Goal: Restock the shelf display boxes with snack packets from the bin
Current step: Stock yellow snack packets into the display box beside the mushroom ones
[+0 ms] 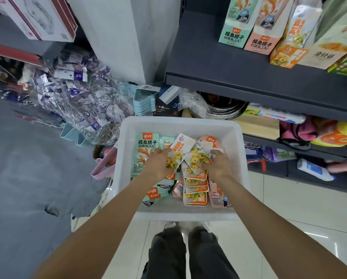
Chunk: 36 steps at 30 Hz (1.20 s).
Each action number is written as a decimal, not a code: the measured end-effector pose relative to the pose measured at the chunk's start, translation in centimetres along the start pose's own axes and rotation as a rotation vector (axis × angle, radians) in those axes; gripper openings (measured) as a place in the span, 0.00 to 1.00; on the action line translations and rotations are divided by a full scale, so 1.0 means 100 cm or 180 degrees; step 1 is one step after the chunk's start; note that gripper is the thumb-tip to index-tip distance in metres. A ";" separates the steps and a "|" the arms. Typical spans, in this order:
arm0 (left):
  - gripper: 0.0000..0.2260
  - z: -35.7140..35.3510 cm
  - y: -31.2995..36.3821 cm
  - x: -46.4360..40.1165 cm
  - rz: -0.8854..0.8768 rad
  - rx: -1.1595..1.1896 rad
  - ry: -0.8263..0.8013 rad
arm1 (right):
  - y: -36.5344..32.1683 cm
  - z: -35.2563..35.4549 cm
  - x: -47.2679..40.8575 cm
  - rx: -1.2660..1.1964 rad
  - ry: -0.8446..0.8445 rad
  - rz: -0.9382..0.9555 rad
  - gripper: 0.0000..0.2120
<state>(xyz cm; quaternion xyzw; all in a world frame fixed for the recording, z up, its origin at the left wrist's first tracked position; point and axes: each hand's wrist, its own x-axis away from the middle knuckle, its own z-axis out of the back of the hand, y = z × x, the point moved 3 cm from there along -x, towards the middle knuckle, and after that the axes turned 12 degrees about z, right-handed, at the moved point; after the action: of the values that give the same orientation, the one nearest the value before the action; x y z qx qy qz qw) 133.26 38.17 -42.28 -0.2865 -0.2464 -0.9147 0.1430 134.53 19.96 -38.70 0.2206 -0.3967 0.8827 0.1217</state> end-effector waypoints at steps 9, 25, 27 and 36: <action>0.11 0.012 0.003 0.001 0.0235 0.1230 0.0116 | 0.018 0.004 0.000 -0.0950 0.0282 -0.0244 0.13; 0.06 0.083 0.058 0.040 0.0434 0.2331 0.0409 | -0.043 0.088 0.035 -0.2477 0.0628 0.0419 0.07; 0.06 0.089 0.078 0.041 0.0396 0.2404 0.0451 | -0.044 0.109 0.032 -0.2669 0.0746 0.0479 0.05; 0.06 0.088 0.232 0.050 -0.0135 0.2998 -0.0191 | -0.025 0.204 -0.007 -0.2693 0.0849 0.0724 0.05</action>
<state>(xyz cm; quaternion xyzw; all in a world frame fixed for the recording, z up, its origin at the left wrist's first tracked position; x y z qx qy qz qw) 142.61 22.81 -24.52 -0.2117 -0.6443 -0.6975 0.2315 142.07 6.17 -25.45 -0.0090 -0.7248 0.6716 0.1535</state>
